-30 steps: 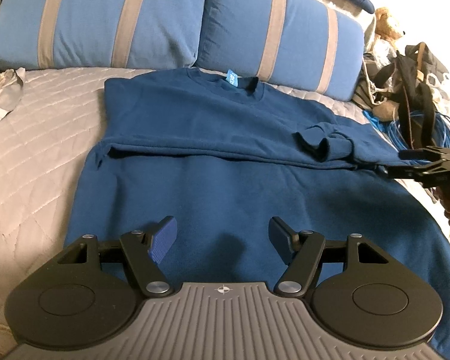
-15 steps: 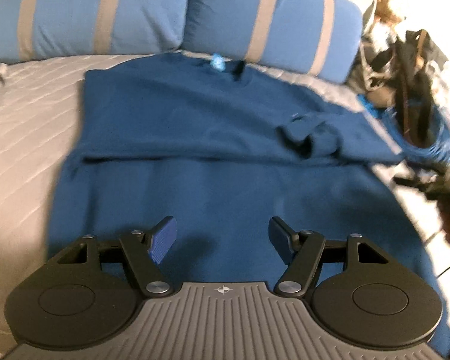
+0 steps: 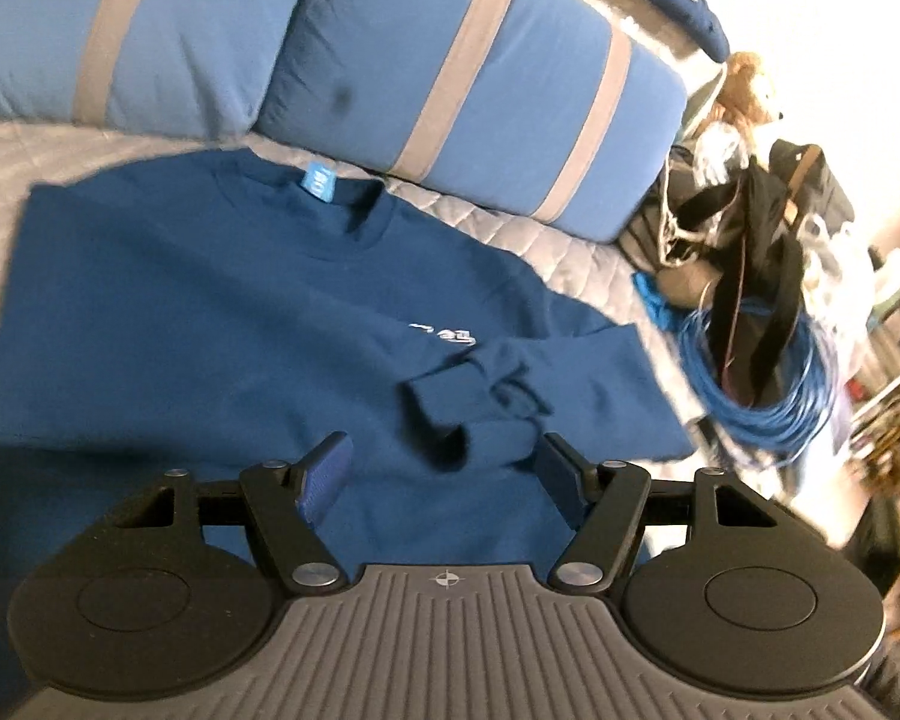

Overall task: Fold clothes
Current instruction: 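Move the left gripper to the side edge of the sweatshirt body, then grasp the body side edge with the left gripper and fold it inward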

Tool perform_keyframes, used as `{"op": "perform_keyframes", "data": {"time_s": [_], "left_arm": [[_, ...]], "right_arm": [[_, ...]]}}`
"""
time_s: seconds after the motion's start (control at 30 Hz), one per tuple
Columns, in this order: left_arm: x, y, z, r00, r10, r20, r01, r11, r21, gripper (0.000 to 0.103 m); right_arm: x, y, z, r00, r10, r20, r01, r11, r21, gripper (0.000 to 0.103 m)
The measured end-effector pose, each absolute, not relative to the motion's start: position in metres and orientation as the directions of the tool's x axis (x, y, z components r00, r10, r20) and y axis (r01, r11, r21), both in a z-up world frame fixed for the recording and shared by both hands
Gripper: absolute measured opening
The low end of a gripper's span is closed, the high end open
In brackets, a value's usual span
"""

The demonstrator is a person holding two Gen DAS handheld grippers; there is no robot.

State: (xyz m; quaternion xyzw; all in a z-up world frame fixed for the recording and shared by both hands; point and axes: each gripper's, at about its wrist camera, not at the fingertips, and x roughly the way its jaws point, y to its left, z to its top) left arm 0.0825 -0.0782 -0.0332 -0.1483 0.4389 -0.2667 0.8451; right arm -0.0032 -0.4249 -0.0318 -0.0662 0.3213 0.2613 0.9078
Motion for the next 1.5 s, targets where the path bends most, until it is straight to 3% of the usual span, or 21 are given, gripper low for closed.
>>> {"op": "perform_keyframes", "data": {"time_s": [0.27,0.6,0.83,0.93,1.07,1.17,1.5], "left_arm": [[0.129,-0.085,-0.094,0.366,-0.740,-0.565,0.120,0.639,-0.759,0.067],[0.155,-0.095,-0.157,0.348,-0.779,-0.521,-0.028,0.547,-0.836,0.065],[0.157,-0.096,-0.168,0.378,-0.797,-0.471,-0.062,0.486,-0.872,0.065],[0.156,-0.096,-0.171,0.388,-0.790,-0.475,-0.079,0.485,-0.871,0.053],[0.158,-0.091,-0.179,0.373,-0.792,-0.484,-0.129,0.472,-0.872,0.024],[0.158,-0.090,-0.182,0.359,-0.807,-0.469,-0.135,0.453,-0.881,0.009],[0.161,-0.090,-0.132,0.398,-0.821,-0.410,-0.019,0.439,-0.898,0.005]], "right_arm": [[-0.005,-0.435,-0.037,0.644,0.443,-0.623,-0.520,0.852,0.068,0.103],[-0.007,-0.445,-0.039,0.641,0.443,-0.627,-0.521,0.851,0.069,0.103],[-0.006,-0.453,-0.040,0.646,0.430,-0.631,-0.505,0.860,0.068,0.103],[-0.006,-0.455,-0.039,0.650,0.423,-0.631,-0.498,0.865,0.067,0.103],[-0.006,-0.457,-0.036,0.659,0.411,-0.630,-0.484,0.873,0.063,0.103],[-0.006,-0.458,-0.034,0.665,0.404,-0.628,-0.477,0.877,0.058,0.103],[0.009,-0.467,-0.046,0.695,0.328,-0.640,-0.396,0.917,0.040,0.103]]}}
